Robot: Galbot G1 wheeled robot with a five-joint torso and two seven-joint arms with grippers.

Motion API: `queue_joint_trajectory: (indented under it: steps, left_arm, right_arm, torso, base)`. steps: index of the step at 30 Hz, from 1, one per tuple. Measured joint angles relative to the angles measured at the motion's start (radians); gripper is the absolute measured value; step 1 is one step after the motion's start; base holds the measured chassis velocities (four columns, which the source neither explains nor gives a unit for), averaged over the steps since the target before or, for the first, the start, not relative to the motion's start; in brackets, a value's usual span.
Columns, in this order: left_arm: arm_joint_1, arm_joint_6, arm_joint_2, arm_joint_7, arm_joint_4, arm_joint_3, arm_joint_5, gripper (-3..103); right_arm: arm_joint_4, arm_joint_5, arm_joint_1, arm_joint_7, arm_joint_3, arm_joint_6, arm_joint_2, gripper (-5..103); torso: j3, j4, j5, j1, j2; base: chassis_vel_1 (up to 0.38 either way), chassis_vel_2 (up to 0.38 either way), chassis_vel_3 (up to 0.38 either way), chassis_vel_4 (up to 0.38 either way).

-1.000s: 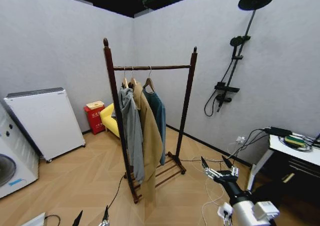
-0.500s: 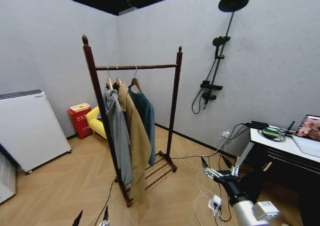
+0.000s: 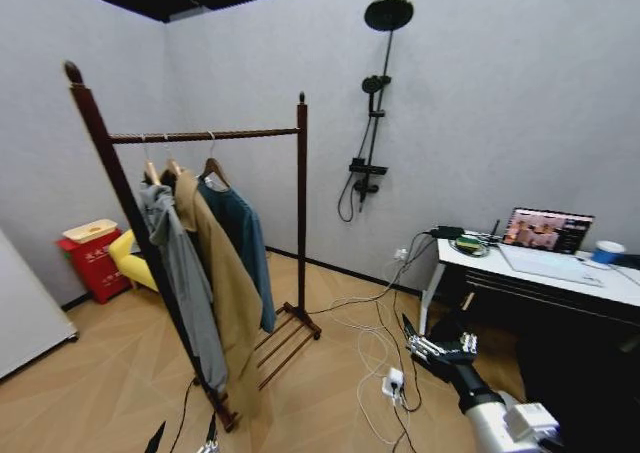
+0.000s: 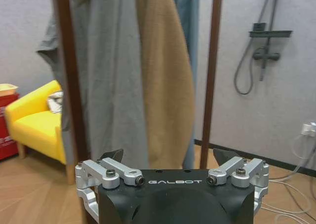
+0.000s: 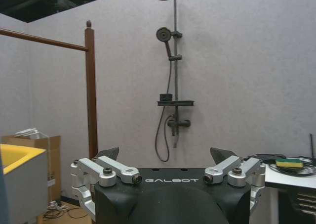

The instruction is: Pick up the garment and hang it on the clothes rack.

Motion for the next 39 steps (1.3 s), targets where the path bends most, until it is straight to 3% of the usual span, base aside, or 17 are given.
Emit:
queue_joint_trajectory:
  steps: [23,39]
  left_arm:
    - [0.0,0.0,0.0,0.0,0.0,0.0,0.0,100]
    - [0.0,0.0,0.0,0.0,0.0,0.0,0.0,100]
  right_arm:
    - [0.0,0.0,0.0,0.0,0.0,0.0,0.0,100]
    - [0.0,0.0,0.0,0.0,0.0,0.0,0.0,100]
  torso:
    - [0.0,0.0002,0.0,0.001,0.0]
    - [0.0,0.0002,-0.0002,0.0,0.0]
  base:
    - [-0.092,-0.106,-0.1,-0.089]
    - [0.184,-0.186,-0.171,0.171]
